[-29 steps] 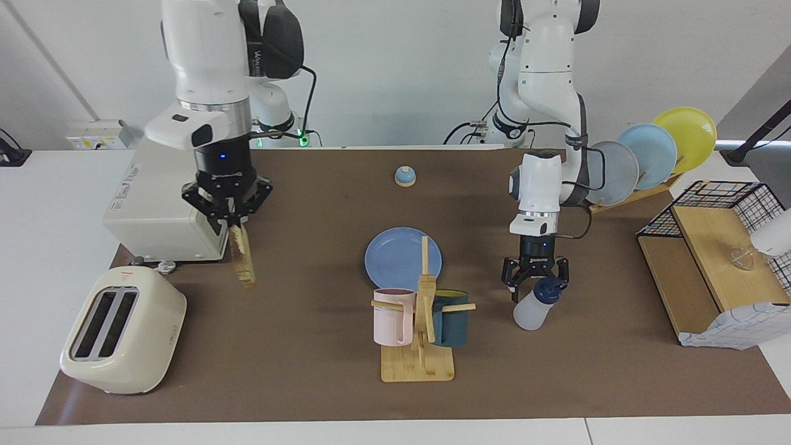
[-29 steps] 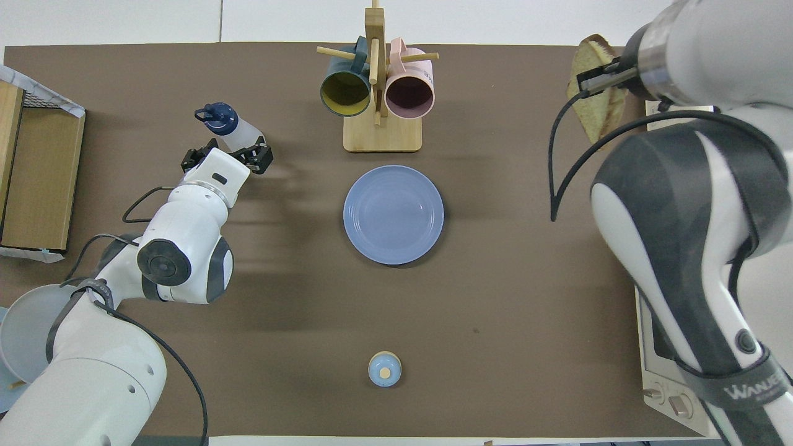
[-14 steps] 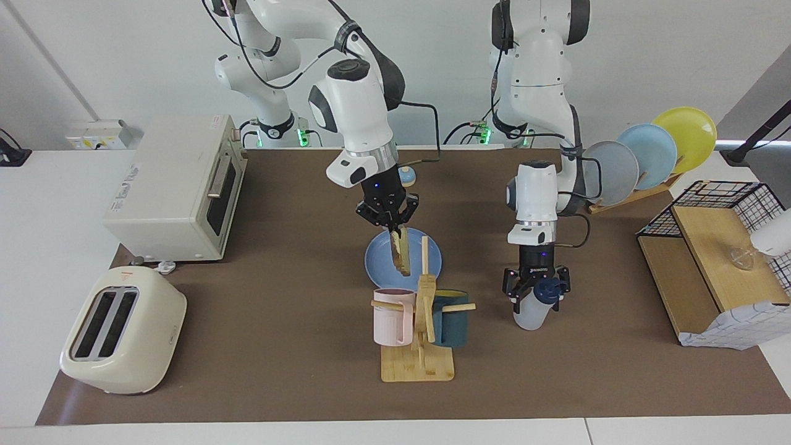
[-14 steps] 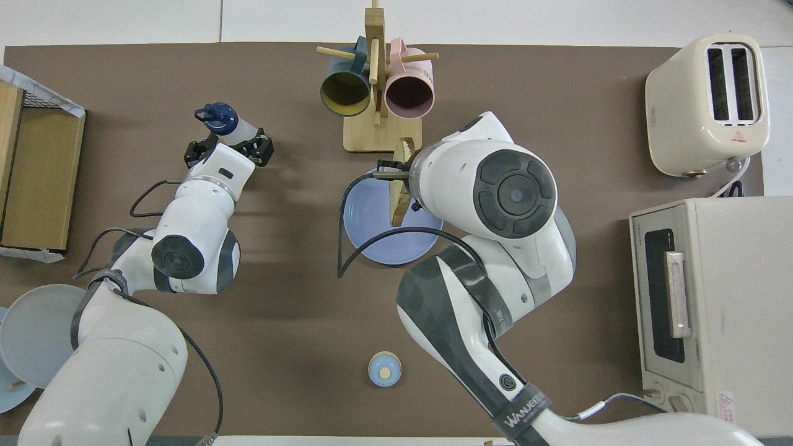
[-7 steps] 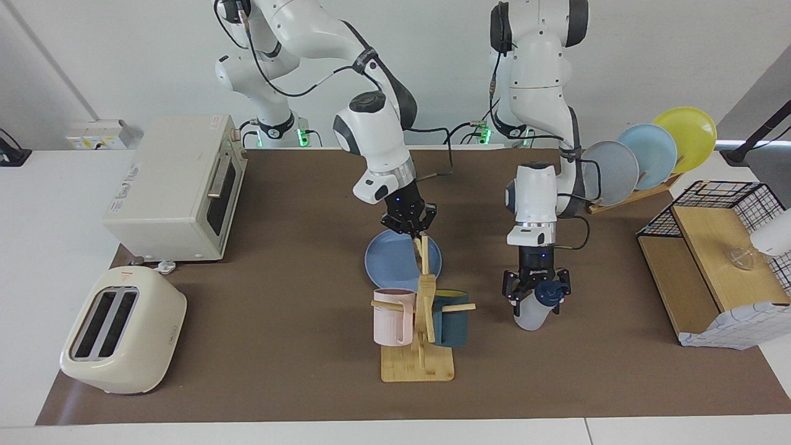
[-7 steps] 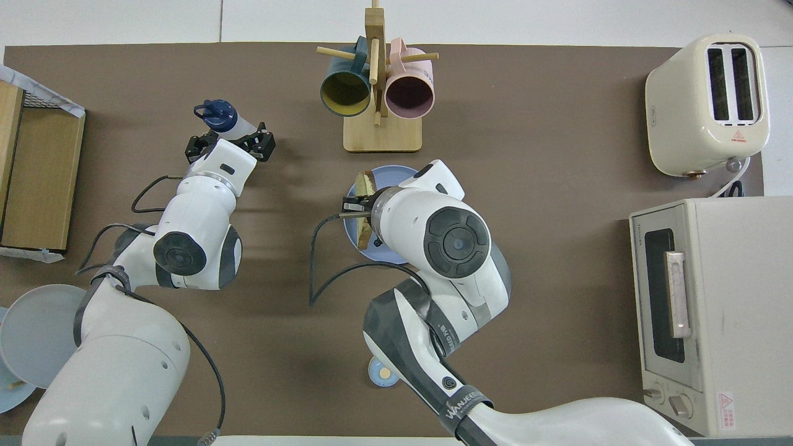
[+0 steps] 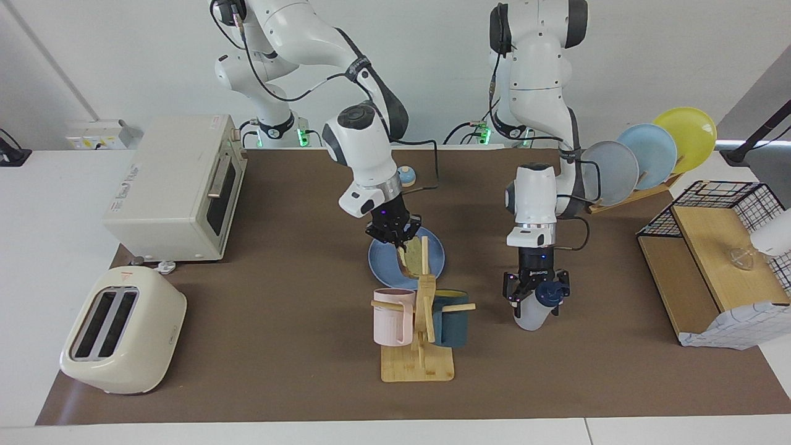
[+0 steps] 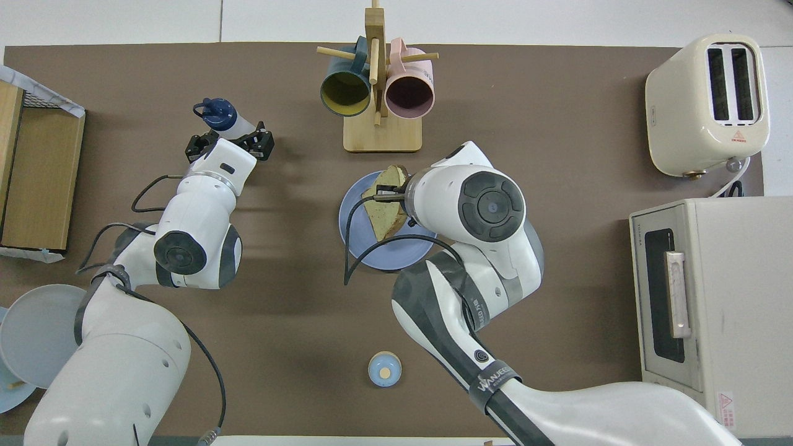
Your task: Put bread on plate and add seasoning
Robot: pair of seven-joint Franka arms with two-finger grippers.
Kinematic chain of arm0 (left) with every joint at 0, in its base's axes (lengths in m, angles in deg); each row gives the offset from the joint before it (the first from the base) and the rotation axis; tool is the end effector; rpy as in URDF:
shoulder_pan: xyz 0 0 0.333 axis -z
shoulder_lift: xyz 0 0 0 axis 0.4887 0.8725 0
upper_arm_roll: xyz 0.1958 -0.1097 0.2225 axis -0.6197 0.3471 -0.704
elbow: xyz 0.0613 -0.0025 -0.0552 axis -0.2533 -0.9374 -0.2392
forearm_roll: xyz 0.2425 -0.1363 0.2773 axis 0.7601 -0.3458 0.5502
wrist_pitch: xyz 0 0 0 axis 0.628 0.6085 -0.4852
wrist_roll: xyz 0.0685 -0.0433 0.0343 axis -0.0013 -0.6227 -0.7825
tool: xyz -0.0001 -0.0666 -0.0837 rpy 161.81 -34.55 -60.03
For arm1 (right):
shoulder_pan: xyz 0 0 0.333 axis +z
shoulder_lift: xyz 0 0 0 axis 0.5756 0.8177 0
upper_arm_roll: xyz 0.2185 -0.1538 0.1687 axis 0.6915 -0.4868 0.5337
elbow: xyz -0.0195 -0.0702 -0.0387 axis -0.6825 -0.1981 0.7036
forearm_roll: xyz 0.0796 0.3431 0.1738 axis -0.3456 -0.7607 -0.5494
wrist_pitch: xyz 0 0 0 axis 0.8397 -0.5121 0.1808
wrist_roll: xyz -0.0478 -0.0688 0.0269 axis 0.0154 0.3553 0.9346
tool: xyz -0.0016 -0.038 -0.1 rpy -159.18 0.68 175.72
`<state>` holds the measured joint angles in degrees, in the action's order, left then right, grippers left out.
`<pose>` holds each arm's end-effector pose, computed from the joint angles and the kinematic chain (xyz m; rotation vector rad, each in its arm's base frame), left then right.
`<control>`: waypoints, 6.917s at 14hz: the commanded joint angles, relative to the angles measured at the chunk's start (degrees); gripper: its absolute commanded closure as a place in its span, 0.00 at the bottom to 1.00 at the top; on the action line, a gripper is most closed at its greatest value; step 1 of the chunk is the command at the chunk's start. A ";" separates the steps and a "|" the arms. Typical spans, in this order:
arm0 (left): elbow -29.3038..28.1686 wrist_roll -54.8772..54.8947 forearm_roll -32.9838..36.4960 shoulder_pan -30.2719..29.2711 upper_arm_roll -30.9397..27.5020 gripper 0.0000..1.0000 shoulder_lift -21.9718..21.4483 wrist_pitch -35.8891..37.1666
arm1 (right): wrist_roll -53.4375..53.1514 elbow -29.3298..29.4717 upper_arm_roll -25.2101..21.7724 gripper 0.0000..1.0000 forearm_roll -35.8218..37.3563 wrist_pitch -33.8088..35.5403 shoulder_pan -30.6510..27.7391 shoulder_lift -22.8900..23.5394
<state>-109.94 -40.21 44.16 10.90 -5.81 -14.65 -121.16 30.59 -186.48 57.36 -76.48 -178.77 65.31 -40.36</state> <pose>0.6013 -0.1637 0.2815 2.8015 -0.0350 1.3199 0.5614 0.3392 0.3936 -2.8857 0.1041 -0.3161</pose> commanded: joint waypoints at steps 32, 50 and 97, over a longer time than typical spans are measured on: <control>14.75 9.45 7.57 -1.83 2.11 1.00 -10.47 36.77 | -11.33 -2.92 0.70 1.00 -24.67 -4.85 -3.27 -3.06; 17.57 20.87 0.54 -4.03 3.08 1.00 -26.56 64.36 | 6.34 -14.96 0.44 1.00 -24.49 -16.37 -1.25 -5.26; 9.39 75.63 -5.44 5.63 3.61 1.00 -40.80 93.47 | -12.11 9.30 2.29 0.00 -23.26 13.77 1.73 -15.36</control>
<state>-97.60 34.31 39.54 15.23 -1.60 -53.09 -25.62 19.88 -178.12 59.67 -99.92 -166.26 65.69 -56.00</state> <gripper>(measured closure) 0.564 0.000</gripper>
